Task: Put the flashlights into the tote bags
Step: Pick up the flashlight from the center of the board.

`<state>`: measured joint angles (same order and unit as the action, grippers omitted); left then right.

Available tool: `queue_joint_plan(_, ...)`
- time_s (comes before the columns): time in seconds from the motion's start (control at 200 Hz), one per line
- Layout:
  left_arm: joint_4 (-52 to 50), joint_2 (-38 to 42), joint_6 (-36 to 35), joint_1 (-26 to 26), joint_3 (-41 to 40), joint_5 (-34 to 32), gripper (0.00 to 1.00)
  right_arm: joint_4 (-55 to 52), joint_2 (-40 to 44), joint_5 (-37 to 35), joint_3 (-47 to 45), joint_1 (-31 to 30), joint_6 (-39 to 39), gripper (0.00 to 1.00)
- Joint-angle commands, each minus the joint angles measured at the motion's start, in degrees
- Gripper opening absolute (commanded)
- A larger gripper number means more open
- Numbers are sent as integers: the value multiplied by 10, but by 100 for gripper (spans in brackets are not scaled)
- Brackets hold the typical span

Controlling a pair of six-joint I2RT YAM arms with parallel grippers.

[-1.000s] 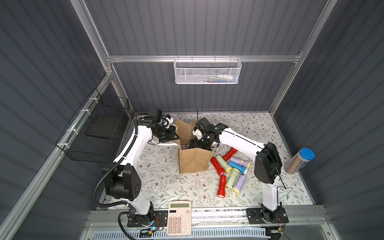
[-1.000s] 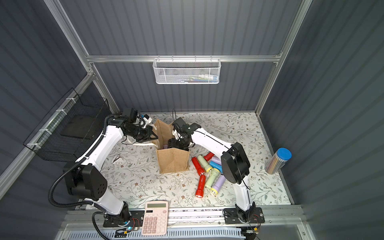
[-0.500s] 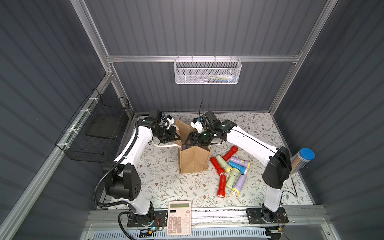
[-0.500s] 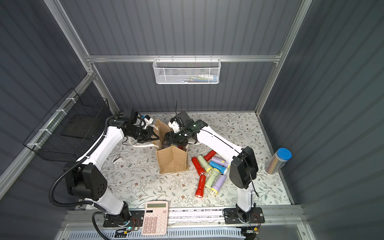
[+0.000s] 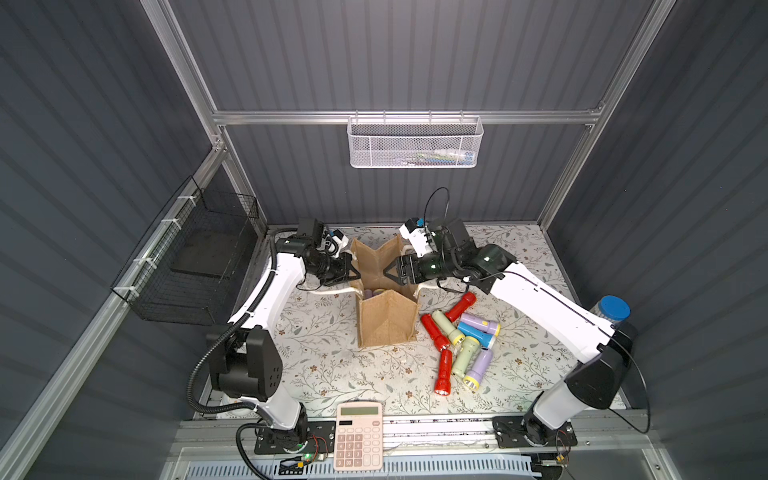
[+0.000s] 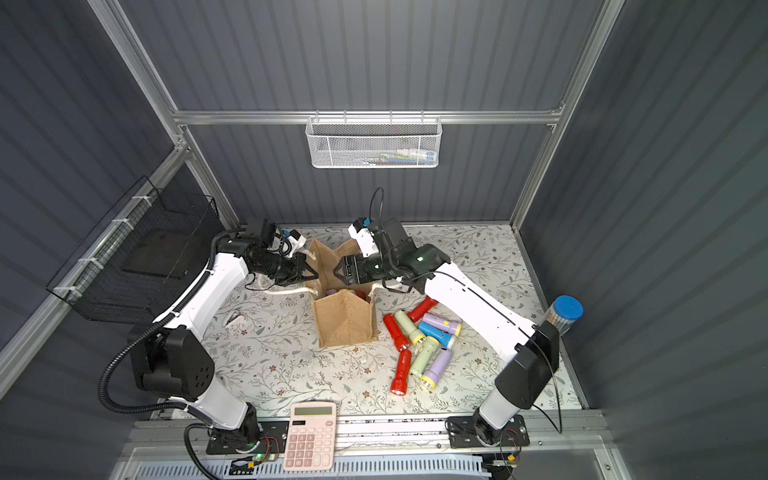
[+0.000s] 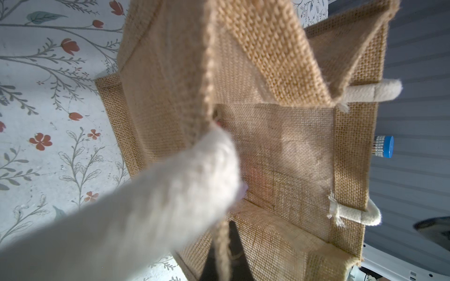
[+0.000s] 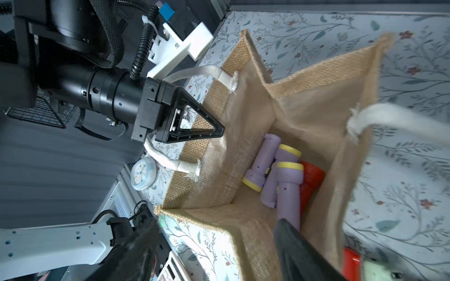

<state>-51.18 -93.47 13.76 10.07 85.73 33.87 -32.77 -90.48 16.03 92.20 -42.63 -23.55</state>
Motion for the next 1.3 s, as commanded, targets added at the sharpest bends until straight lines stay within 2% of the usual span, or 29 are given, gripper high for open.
queue_joint_plan(0.0,2,4,-9,-4,4,-9,0,31,54,-78,-45,7,17,78)
queue_joint_plan(0.22,0,-6,-6,-3,8,-15,0,79,162,-123,-161,35,-16,80)
queue_joint_plan(0.62,-10,-19,-16,-3,37,-31,0,0,250,-189,-283,103,-73,82)
queue_joint_plan(0.86,-8,-26,-14,-3,35,-29,0,-6,239,-203,-328,150,-177,81)
queue_joint_plan(1.011,-9,-23,-18,-3,35,-28,0,9,203,-169,-348,162,-236,79)
queue_joint_plan(1.296,-13,-22,-24,-3,42,-27,0,31,100,-97,-333,163,-293,73)
